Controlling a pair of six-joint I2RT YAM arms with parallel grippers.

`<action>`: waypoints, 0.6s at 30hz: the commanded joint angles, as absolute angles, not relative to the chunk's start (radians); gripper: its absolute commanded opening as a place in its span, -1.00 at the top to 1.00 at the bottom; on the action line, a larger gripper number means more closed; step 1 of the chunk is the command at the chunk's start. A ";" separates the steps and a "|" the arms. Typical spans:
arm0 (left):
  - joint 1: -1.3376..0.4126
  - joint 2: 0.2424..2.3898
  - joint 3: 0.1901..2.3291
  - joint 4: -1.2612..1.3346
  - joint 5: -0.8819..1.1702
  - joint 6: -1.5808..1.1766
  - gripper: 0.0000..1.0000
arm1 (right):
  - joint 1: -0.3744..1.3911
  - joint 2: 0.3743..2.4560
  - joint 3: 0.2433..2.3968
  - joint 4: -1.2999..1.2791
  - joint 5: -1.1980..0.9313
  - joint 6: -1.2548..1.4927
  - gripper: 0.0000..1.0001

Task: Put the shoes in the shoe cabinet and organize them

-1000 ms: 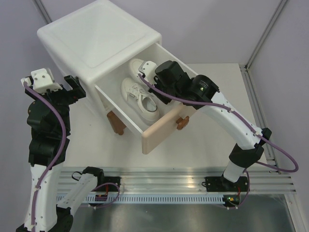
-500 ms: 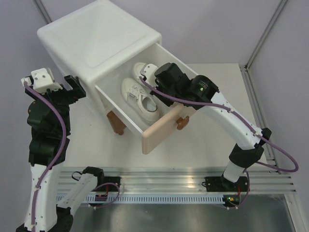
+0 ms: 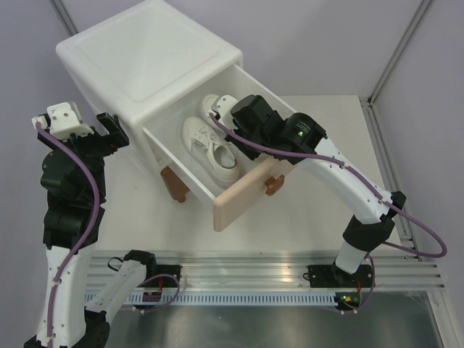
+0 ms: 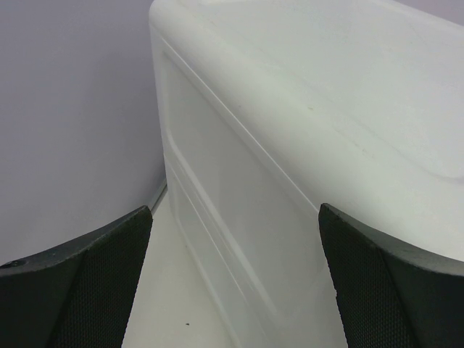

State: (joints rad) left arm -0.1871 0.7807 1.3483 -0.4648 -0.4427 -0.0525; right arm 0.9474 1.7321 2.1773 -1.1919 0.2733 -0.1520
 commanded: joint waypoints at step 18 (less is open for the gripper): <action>-0.193 0.802 1.339 -0.446 -0.384 -0.032 -0.99 | 0.954 1.736 2.214 -1.140 0.388 -0.150 0.96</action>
